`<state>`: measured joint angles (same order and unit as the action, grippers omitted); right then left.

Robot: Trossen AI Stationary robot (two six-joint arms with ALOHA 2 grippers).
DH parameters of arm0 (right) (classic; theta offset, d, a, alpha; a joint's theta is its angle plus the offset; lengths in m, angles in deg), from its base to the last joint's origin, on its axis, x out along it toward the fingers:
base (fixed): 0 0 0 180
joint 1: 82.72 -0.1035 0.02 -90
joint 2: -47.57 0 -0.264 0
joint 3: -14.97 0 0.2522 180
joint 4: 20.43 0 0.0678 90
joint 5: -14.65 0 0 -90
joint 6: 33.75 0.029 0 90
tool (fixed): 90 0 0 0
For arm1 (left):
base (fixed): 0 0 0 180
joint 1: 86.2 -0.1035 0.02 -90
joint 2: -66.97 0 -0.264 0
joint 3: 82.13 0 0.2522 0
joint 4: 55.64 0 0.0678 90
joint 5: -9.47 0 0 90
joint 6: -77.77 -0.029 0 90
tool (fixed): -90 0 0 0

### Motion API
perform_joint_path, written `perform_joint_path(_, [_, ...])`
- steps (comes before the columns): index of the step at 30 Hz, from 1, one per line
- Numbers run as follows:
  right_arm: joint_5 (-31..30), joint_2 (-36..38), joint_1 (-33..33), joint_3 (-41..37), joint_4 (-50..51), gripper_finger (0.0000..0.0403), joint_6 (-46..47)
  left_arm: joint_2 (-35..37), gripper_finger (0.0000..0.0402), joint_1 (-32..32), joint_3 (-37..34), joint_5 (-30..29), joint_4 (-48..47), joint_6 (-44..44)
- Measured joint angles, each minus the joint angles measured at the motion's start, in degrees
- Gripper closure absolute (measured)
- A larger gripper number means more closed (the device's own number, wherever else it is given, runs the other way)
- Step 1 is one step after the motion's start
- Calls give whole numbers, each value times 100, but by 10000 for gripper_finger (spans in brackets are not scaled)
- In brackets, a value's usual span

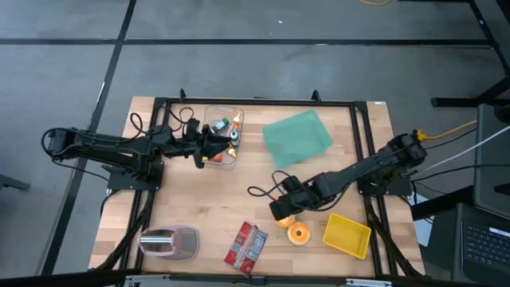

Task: Pick & Place Food Item
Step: Put the pink donut into the yellow bin

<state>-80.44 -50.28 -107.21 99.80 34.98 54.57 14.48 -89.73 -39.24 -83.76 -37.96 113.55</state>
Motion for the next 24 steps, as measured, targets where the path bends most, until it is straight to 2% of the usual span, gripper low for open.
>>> perform_joint_path(9, [147,-945,132,1196,901,234,124,0,245,0,0,895,-48,-124])
perform_joint_path(17, [579,-1055,105,1261,1989,234,131,0,245,0,0,1172,-49,-210])
perform_joint_path(24, [622,-1047,105,1261,1553,234,-136,0,245,0,0,1174,-61,-283])
